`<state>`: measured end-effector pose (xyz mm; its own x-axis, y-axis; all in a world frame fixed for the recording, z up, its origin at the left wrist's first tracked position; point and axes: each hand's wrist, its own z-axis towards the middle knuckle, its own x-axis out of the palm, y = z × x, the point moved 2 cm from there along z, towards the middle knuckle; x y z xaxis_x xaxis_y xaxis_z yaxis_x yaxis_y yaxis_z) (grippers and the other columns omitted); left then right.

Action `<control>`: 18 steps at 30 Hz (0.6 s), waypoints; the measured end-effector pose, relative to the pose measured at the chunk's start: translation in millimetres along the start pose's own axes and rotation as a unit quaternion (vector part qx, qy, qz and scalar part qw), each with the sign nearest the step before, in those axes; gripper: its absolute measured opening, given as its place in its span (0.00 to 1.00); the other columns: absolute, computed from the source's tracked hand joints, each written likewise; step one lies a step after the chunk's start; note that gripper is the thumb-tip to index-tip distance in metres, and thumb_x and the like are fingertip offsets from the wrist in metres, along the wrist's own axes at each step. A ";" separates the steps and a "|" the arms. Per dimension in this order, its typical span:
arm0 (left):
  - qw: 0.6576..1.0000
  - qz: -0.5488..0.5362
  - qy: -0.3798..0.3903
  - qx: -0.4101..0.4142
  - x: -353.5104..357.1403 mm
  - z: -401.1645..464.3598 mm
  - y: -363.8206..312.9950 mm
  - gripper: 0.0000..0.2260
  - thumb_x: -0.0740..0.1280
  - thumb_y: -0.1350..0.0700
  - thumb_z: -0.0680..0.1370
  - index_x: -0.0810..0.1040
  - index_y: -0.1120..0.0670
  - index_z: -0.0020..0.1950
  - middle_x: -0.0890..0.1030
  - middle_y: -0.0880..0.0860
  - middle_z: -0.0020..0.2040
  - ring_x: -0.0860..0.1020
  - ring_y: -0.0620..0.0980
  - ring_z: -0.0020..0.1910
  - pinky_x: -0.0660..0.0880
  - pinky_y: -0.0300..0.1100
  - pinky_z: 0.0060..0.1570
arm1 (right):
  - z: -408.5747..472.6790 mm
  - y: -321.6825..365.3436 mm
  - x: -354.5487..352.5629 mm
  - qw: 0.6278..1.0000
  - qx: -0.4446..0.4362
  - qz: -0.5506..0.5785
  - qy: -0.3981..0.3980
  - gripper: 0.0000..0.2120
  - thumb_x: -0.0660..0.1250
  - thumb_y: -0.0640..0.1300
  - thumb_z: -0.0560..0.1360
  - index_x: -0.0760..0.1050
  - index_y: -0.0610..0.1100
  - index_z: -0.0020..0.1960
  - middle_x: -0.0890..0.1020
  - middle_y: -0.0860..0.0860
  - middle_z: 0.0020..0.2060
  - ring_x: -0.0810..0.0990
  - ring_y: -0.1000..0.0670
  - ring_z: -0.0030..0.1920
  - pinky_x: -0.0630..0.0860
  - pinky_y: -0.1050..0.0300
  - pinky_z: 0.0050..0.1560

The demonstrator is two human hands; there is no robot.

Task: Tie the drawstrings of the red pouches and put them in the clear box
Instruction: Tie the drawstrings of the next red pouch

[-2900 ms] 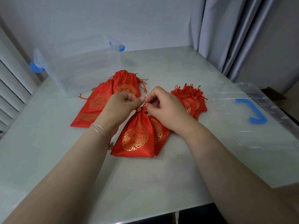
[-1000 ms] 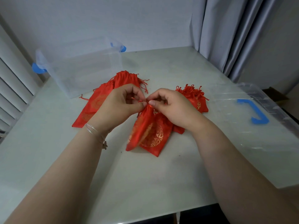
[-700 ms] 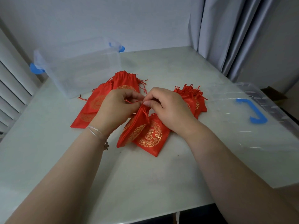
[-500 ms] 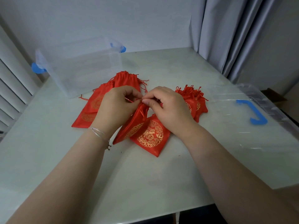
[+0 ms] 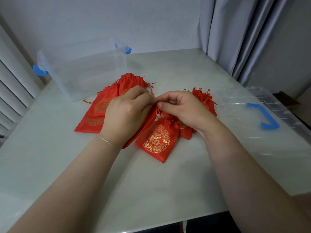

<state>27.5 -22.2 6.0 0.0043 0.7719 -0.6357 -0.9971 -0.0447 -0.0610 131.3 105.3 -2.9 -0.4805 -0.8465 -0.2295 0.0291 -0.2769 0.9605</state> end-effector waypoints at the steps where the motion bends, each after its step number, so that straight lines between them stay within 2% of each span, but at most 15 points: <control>1: 1.000 0.009 0.002 0.008 0.6 -0.2 0.1 0.05 0.68 0.58 0.77 0.83 0.57 0.47 0.82 0.54 0.44 0.81 0.55 0.38 0.75 0.49 0.28 | 0.0 -0.5 -1.8 1.000 0.006 -0.006 0.000 0.06 0.69 0.35 0.74 0.80 0.42 0.50 0.83 0.50 0.40 0.80 0.61 0.39 0.74 0.69 0.45; 5: 0.998 0.043 0.013 0.041 0.7 0.2 -0.1 0.05 0.68 0.57 0.78 0.83 0.54 0.46 0.82 0.52 0.43 0.81 0.54 0.40 0.74 0.48 0.27 | -1.8 0.4 -5.9 0.999 0.015 -0.028 -0.008 0.08 0.70 0.36 0.73 0.80 0.48 0.41 0.83 0.51 0.34 0.79 0.59 0.35 0.74 0.68 0.41; 9: 0.996 0.061 0.010 0.056 2.6 -0.2 -0.5 0.06 0.66 0.60 0.78 0.83 0.55 0.47 0.83 0.52 0.43 0.81 0.55 0.40 0.75 0.48 0.28 | -5.0 5.4 0.3 0.994 -0.008 -0.096 -0.054 0.07 0.67 0.37 0.74 0.76 0.46 0.40 0.76 0.57 0.21 0.72 0.61 0.24 0.66 0.69 0.31; 10: 0.997 0.064 0.006 0.049 2.6 0.1 -1.3 0.06 0.65 0.60 0.78 0.83 0.55 0.47 0.83 0.53 0.43 0.82 0.55 0.40 0.75 0.48 0.28 | -5.4 6.6 2.3 0.990 -0.022 -0.121 -0.073 0.06 0.65 0.38 0.74 0.75 0.46 0.40 0.73 0.57 0.20 0.69 0.59 0.22 0.65 0.67 0.29; 14: 0.998 0.064 -0.009 -0.001 -0.6 3.3 -7.3 0.09 0.61 0.60 0.78 0.81 0.58 0.44 0.82 0.53 0.37 0.80 0.54 0.34 0.73 0.44 0.25 | -6.0 8.3 1.9 0.977 -0.053 -0.156 -0.137 0.06 0.63 0.41 0.73 0.70 0.49 0.39 0.70 0.54 0.20 0.65 0.56 0.24 0.64 0.59 0.30; 18: 0.998 0.053 0.028 -0.028 4.4 1.7 -1.4 0.11 0.55 0.58 0.79 0.76 0.59 0.46 0.82 0.54 0.38 0.80 0.56 0.34 0.74 0.49 0.25 | -5.7 8.9 2.9 0.951 -0.070 -0.262 -0.149 0.03 0.62 0.45 0.73 0.69 0.51 0.42 0.75 0.54 0.26 0.72 0.53 0.28 0.71 0.52 0.34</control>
<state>28.8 -17.6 4.6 -0.0954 0.7242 -0.6829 -0.9864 -0.1611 -0.0331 135.2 97.7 4.2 -0.6883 -0.4148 -0.5951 -0.1761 -0.7003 0.6918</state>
